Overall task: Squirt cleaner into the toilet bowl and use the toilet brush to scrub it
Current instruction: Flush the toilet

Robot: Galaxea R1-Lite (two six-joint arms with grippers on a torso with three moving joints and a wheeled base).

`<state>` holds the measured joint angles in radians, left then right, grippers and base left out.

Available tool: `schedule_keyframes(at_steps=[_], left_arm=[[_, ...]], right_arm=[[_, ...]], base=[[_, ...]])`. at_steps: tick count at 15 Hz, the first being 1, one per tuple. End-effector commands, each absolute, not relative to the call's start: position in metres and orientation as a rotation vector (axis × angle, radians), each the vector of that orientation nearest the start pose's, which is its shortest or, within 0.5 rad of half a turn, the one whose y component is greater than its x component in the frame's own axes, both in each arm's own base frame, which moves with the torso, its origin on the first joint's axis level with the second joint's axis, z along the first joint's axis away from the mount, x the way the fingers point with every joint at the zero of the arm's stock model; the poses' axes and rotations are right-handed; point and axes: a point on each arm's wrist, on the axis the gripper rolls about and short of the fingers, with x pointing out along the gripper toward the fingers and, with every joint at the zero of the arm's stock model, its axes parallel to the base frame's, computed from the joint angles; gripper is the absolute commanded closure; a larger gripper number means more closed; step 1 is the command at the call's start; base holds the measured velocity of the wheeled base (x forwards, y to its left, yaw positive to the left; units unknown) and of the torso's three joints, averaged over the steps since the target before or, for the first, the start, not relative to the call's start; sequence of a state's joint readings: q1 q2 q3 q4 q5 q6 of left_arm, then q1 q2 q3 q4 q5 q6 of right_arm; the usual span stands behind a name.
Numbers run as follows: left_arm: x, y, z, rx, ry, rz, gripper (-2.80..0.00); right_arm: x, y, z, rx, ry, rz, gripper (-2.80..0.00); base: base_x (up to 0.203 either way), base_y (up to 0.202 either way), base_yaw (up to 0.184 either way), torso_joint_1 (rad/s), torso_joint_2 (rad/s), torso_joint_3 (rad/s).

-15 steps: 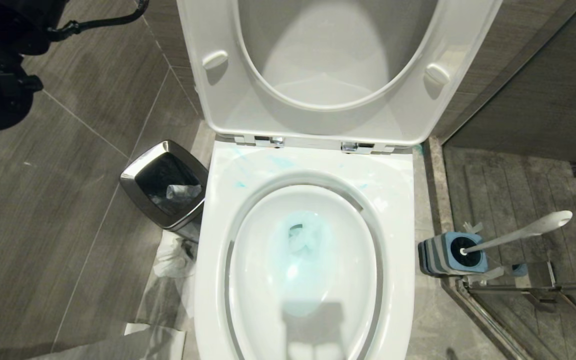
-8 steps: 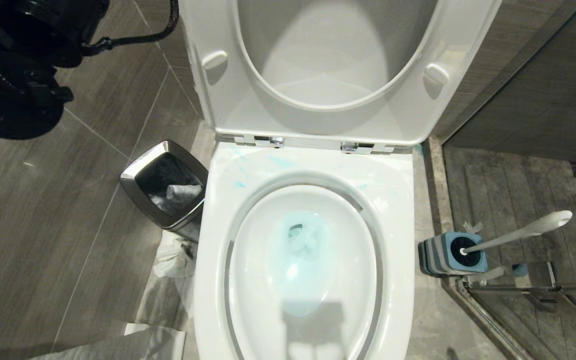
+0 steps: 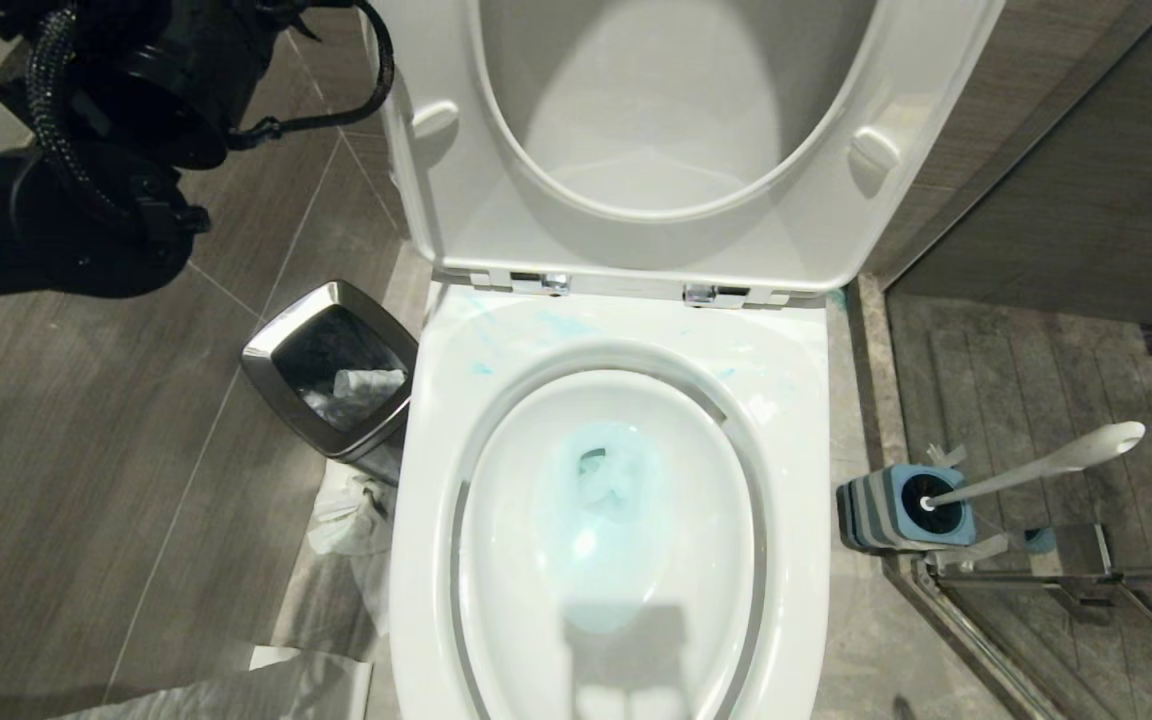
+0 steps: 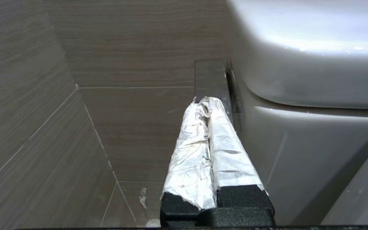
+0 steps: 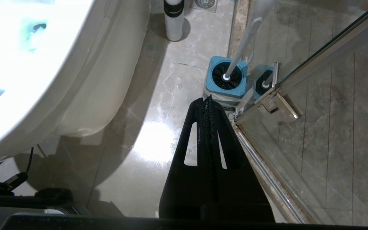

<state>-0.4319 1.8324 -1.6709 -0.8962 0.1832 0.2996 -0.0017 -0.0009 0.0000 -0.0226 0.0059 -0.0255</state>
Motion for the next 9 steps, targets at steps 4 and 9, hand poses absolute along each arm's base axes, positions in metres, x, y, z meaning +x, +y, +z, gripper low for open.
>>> schedule_keyframes(at_steps=[4,9], left_arm=[[0.330,-0.148,0.384,0.083,-0.674,-0.141,0.00],[0.333,-0.150,0.381,0.093,-0.669,-0.162,0.00]], right_arm=[[-0.022,0.000,0.074,-0.026,-0.012,0.004,0.00],[-0.022,0.000,0.074,-0.026,-0.012,0.004,0.00]], base=[[0.000,0.000,0.000,0.000,0.00,0.000],[0.000,0.000,0.000,0.000,0.00,0.000]])
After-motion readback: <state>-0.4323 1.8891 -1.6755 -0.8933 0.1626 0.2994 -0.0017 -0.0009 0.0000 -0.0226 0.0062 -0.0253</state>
